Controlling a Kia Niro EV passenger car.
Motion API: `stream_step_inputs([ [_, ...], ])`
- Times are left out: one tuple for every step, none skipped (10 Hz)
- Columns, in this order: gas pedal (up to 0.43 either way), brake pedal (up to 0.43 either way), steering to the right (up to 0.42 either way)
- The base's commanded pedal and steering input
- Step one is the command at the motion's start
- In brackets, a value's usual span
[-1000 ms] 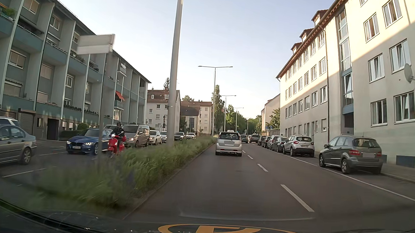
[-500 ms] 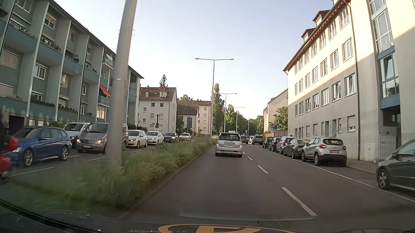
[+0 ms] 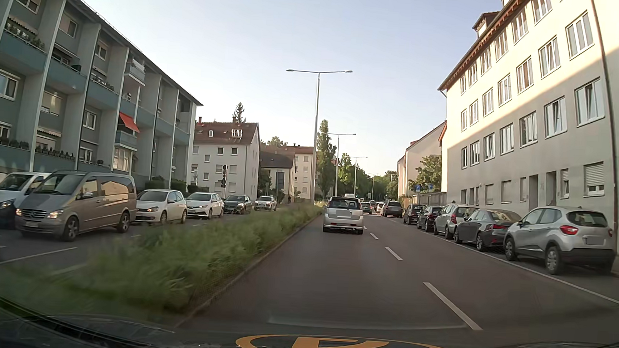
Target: Follow the waypoints while adhering to traffic rules and regulations
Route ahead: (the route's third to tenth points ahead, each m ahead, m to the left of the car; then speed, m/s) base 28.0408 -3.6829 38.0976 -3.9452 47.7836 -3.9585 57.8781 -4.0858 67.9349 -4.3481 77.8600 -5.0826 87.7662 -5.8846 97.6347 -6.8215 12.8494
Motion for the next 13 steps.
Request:
stream_step_inputs([
  [0.240,0.000,-0.004],
  [0.228,0.000,-0.004],
  [0.228,0.000,-0.004],
  [0.228,0.000,-0.004],
  [0.220,0.000,-0.004],
  [0.220,0.000,-0.004],
  [0.209,0.000,-0.004],
  [0.189,0.000,-0.001],
  [0.169,0.000,0.000],
  [0.169,0.000,0.000],
  [0.150,0.000,0.000],
  [0.150,0.000,0.001],
  [0.150,0.000,0.001],
])
